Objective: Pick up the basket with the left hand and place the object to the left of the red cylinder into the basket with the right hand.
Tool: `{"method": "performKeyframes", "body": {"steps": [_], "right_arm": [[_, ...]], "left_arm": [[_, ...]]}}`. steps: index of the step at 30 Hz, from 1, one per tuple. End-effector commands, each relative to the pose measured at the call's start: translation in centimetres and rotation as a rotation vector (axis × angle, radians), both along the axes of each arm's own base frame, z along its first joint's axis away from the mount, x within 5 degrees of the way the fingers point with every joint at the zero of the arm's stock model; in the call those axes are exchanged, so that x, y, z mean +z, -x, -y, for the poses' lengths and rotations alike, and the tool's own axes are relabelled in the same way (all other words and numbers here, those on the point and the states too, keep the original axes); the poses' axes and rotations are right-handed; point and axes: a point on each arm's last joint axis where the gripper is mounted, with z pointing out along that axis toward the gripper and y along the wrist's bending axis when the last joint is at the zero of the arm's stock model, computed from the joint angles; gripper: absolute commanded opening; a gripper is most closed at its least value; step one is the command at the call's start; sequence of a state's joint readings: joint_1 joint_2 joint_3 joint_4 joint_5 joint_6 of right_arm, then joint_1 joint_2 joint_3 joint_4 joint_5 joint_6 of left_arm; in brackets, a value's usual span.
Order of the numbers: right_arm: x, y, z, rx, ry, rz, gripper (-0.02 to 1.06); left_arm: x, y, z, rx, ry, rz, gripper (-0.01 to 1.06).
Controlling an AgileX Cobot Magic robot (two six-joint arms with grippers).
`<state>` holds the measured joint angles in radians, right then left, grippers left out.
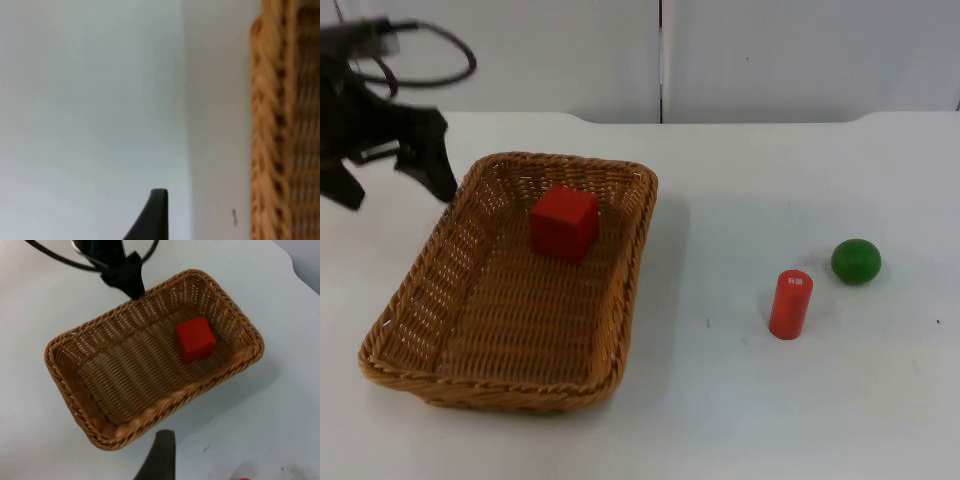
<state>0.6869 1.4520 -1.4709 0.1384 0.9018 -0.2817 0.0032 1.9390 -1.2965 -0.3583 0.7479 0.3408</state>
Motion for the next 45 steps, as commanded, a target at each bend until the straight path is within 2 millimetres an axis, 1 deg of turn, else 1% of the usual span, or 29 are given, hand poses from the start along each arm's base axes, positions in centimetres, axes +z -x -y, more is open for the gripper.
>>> {"method": "performKeyframes", "body": {"steps": [1, 2, 3, 4, 5, 6, 11, 12, 16, 17, 21, 22, 24, 26, 27, 28, 32, 33, 36, 37, 42, 43, 45], "right_arm": [[0.2, 0.0, 0.3, -0.009, -0.005, 0.012, 0.77], [0.2, 0.0, 0.3, -0.009, -0.006, 0.014, 0.77], [0.3, 0.0, 0.3, -0.011, -0.01, 0.016, 0.77], [0.3, 0.0, 0.3, -0.011, -0.012, 0.018, 0.77], [0.3, -0.1, 0.2, -0.012, -0.013, 0.019, 0.77], [0.3, -0.1, 0.2, -0.012, -0.013, 0.019, 0.77], [0.4, -0.2, 0.2, -0.014, -0.025, 0.034, 0.77], [0.4, -0.2, 0.2, -0.014, -0.025, 0.034, 0.77], [0.4, -0.2, 0.2, -0.019, -0.03, 0.031, 0.77], [0.4, -0.2, 0.2, -0.019, -0.03, 0.031, 0.77], [0.4, -0.2, 0.2, -0.021, -0.031, 0.03, 0.77], [0.4, -0.2, 0.2, -0.021, -0.031, 0.03, 0.77], [0.4, -0.1, 0.2, -0.027, -0.035, 0.024, 0.77], [-0.1, -0.1, 0.2, -0.031, -0.038, 0.028, 0.77], [-0.1, -0.1, 0.2, -0.031, -0.038, 0.028, 0.77], [-0.3, -0.1, 0.3, -0.032, -0.038, 0.028, 0.77], [-1.2, 0.2, 0.6, -0.041, -0.041, 0.032, 0.77], [-1.2, 0.2, 0.6, -0.041, -0.041, 0.032, 0.77], [-1.5, 0.9, 1.2, -0.049, -0.06, 0.051, 0.77], [-1.5, 0.9, 1.2, -0.049, -0.06, 0.051, 0.77], [-1.5, 2.0, 2.1, -0.051, -0.07, 0.063, 0.77], [-1.5, 2.0, 2.1, -0.051, -0.07, 0.063, 0.77], [-1.6, 2.2, 2.3, -0.057, -0.077, 0.063, 0.77]], "left_arm": [[2.4, 0.6, 0.1, 0.006, 0.004, 0.032, 0.87], [3.1, 0.8, 0.1, 0.006, 0.005, 0.043, 0.87], [4.4, 1.3, 0.2, -0.003, 0.01, 0.053, 0.87], [4.7, 1.5, 0.2, -0.006, 0.011, 0.052, 0.87], [5.8, 2.0, 0.2, -0.011, 0.014, 0.066, 0.87], [5.8, 2.0, 0.2, -0.011, 0.014, 0.066, 0.87], [10.0, 3.9, 0.3, -0.016, 0.021, 0.146, 0.87], [10.0, 3.9, 0.3, -0.016, 0.021, 0.146, 0.87], [12.6, 5.6, 0.4, -0.026, 0.028, 0.183, 0.87], [12.6, 5.6, 0.4, -0.026, 0.028, 0.183, 0.87], [14.9, 7.1, 0.4, -0.026, 0.03, 0.244, 0.87], [14.9, 7.1, 0.4, -0.026, 0.03, 0.244, 0.87], [16.0, 7.8, 0.4, -0.026, 0.029, 0.28, 0.87], [17.1, 8.6, 0.4, -0.027, 0.029, 0.316, 0.87], [17.1, 8.6, 0.4, -0.027, 0.029, 0.316, 0.87], [17.8, 9.1, 0.4, -0.029, 0.029, 0.334, 0.87], [19.1, 10.4, 0.5, -0.035, 0.029, 0.37, 0.87], [19.1, 10.4, 0.5, -0.035, 0.029, 0.37, 0.87], [20.3, 11.5, 0.5, -0.037, 0.029, 0.409, 0.87], [20.3, 11.5, 0.5, -0.037, 0.029, 0.409, 0.87], [22.0, 13.4, 0.5, -0.043, 0.028, 0.463, 0.87], [22.0, 13.4, 0.5, -0.043, 0.028, 0.463, 0.87], [22.7, 14.2, 0.5, -0.047, 0.028, 0.482, 0.87]]}}
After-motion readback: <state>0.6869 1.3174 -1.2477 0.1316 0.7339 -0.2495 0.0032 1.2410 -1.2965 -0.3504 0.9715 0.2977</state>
